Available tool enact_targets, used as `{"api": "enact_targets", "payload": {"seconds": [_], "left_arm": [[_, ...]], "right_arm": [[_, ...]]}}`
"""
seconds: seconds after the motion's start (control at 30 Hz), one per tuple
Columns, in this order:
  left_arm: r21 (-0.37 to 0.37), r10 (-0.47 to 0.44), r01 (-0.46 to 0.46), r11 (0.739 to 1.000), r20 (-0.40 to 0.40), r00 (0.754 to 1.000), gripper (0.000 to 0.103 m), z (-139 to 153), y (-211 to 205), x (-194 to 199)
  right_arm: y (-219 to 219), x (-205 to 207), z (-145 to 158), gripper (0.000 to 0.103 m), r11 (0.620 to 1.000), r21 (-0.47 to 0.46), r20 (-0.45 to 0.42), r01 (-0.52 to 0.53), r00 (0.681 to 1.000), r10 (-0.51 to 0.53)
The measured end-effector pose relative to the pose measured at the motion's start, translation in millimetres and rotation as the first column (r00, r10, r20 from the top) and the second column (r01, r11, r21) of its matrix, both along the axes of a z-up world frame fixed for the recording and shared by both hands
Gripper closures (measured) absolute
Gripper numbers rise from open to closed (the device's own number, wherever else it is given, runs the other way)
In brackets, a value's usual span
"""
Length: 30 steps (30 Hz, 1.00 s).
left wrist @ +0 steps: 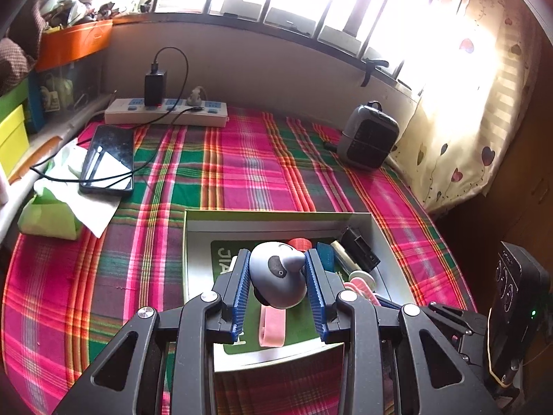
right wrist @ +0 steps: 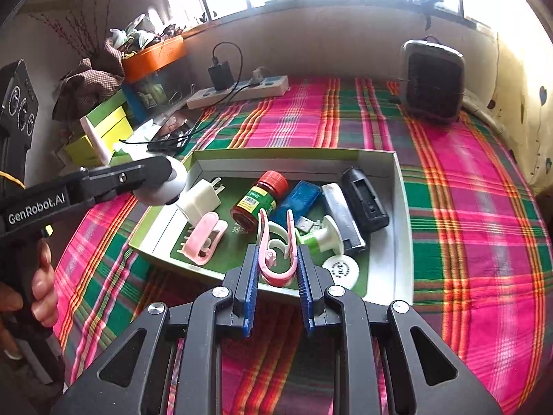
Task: Organize rigid objects
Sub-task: 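Carry the white-and-grey ball and the pink clip over the green tray, then lower the ball and the pink clip into the tray and open both tools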
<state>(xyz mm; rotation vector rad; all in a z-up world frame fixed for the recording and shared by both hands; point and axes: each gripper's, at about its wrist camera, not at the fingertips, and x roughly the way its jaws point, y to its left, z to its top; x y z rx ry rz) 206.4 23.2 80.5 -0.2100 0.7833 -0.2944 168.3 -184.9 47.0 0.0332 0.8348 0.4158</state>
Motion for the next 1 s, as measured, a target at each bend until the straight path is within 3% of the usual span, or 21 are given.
{"api": "enact_targets", "payload": {"seconds": [0.4,0.57,1.0], "left_arm": [[0.013,-0.021,0.021,1.0,-0.049,0.999,0.073,-17,-11,36],[0.055,-0.012,0.015,0.998,-0.057,0.998,0.073,-24,-15,46],[0.085,-0.012,0.02,0.996,-0.087,0.996,0.073,-40,-19,61]], "right_arm": [[16,19,-15,0.081,0.999,-0.019,-0.052,-0.05,0.997,0.049],[20,25,-22,0.081,0.997,-0.028,-0.071,-0.067,0.995,0.065],[24,26,-24,0.081,0.994,-0.084,-0.05,-0.071,0.997,0.066]]}}
